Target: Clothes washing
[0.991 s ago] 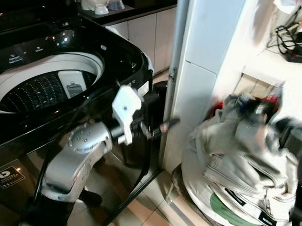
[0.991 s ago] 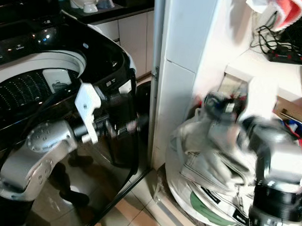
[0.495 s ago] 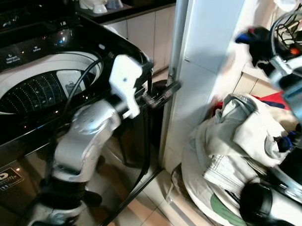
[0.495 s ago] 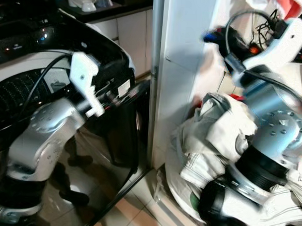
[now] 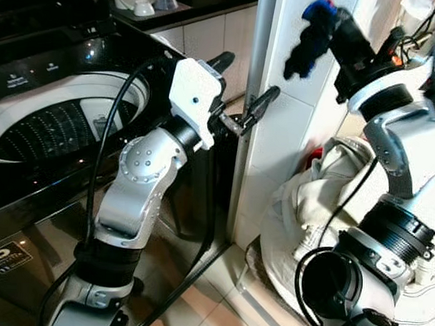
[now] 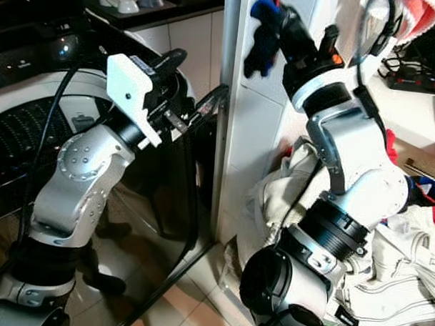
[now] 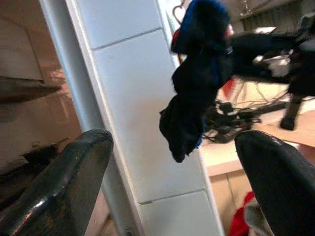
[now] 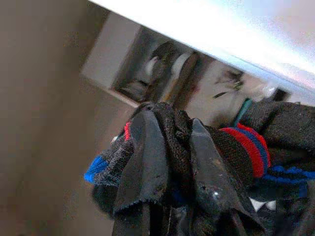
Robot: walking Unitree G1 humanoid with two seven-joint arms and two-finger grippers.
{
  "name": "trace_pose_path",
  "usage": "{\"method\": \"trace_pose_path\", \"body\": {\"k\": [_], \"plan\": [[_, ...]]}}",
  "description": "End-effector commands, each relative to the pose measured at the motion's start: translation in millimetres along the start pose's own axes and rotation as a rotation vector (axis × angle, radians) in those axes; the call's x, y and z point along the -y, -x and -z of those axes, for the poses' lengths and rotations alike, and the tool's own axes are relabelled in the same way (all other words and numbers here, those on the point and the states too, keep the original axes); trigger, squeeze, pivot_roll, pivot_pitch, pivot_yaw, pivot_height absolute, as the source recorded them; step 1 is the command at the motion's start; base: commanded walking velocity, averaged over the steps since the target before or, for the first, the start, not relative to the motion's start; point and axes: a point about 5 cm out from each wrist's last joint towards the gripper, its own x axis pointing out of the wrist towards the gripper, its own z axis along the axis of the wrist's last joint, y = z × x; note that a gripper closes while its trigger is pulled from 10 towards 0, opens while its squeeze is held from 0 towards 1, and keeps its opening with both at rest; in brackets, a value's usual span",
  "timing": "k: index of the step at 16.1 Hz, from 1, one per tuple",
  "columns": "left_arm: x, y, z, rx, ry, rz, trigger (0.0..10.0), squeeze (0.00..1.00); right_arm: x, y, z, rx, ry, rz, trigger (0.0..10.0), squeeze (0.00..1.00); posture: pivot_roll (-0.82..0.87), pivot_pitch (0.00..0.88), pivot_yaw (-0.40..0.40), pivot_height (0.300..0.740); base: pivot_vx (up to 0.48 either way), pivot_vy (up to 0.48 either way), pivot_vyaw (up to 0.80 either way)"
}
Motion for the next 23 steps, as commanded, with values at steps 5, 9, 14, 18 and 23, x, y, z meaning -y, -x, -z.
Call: {"method": "trace_pose_path", "body": {"k": [5,9,14,18,23], "plan": [[-5.4,-5.7,-1,0.026,-0.078,-0.029,10.0,0.00,-9.7,0.7,58,-0.209,-0.163,-0.077,0.0,0.00,-0.08,0.000,-0.027,0.740,0.000,0.000,0.00],[-5.3,-4.5,-2,0.050,-0.049,-0.023,10.0,0.00,-2.1,7.6,58,-0.234,-0.137,-0.014,0.0,0.00,-0.09,0.000,-0.018,0.740,0.000,0.000,0.00],[2.1,-4.8,2,0.051,0.035,0.047,10.0,0.00,-0.8,16.1,59,-0.264,-0.134,-0.004,0.0,0.00,-0.09,0.000,-0.017,0.740,0.000,0.000,0.00],[9.6,-2.0,8,0.024,0.087,0.092,10.0,0.00,-3.2,18.5,65,-0.274,-0.153,-0.013,0.0,0.00,-0.09,0.000,-0.015,0.740,0.000,0.000,0.00],[2.7,-0.8,10,0.014,0.125,0.074,0.0,0.00,-3.9,19.7,67,-0.282,-0.152,-0.009,0.0,0.00,-0.09,0.000,-0.011,0.740,0.000,0.000,0.00]]}}
